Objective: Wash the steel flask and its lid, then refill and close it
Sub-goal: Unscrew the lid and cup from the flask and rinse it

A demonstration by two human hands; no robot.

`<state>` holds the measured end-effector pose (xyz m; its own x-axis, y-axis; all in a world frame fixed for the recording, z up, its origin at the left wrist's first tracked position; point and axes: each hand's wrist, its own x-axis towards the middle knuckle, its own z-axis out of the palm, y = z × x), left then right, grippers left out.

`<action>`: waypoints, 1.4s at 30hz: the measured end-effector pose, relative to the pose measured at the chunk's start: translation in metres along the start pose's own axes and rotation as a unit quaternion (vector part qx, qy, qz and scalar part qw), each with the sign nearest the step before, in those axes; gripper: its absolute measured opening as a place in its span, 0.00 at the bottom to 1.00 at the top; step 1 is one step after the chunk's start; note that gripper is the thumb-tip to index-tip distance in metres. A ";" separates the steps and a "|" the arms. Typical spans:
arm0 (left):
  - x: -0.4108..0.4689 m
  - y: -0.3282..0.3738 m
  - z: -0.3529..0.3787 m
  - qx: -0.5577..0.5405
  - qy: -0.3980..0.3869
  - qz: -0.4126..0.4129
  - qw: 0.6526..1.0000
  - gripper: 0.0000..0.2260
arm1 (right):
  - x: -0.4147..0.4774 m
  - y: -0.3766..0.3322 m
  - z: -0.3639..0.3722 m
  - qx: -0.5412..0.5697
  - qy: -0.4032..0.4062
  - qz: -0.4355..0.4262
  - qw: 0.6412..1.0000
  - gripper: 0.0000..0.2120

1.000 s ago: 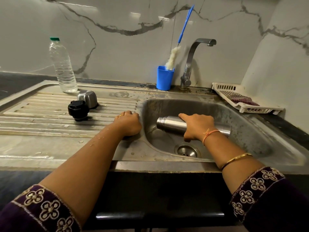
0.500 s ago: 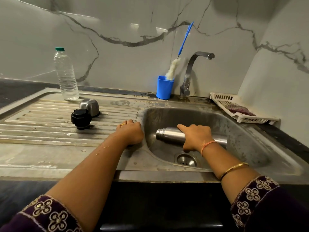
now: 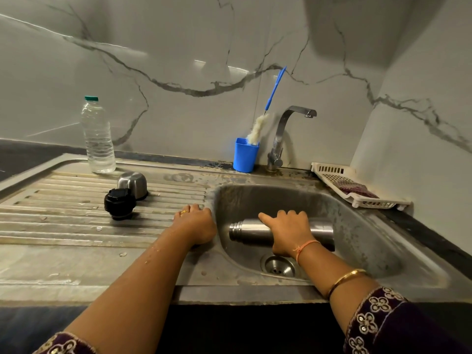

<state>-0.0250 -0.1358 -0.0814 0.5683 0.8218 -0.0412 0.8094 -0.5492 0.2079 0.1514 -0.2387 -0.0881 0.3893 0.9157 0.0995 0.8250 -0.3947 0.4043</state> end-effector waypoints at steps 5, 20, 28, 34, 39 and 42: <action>0.000 -0.002 0.000 -0.001 0.000 0.006 1.000 0.21 | 0.000 -0.001 0.001 -0.014 -0.005 -0.004 1.000 0.38; 0.002 -0.004 0.000 0.000 -0.004 0.009 1.000 0.22 | 0.003 0.017 -0.020 -0.146 0.002 -0.067 0.987 0.38; 0.002 -0.004 -0.003 -0.002 -0.014 0.008 1.000 0.22 | 0.009 0.032 -0.061 -0.217 0.067 -0.118 0.967 0.31; 0.002 -0.004 -0.004 -0.004 -0.011 0.010 1.000 0.22 | 0.009 0.037 -0.084 -0.247 0.087 -0.110 0.959 0.29; 0.002 -0.004 -0.005 -0.016 -0.007 0.003 1.000 0.21 | 0.004 0.034 -0.082 -0.271 0.071 -0.129 0.951 0.24; -0.001 -0.002 -0.005 -0.050 0.007 -0.004 0.999 0.24 | 0.003 0.035 -0.088 -0.241 0.085 -0.100 0.962 0.29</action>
<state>-0.0277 -0.1347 -0.0766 0.5584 0.8290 -0.0303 0.7952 -0.5245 0.3043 0.1453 -0.2428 0.0065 0.1364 0.9848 0.1071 0.5751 -0.1668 0.8009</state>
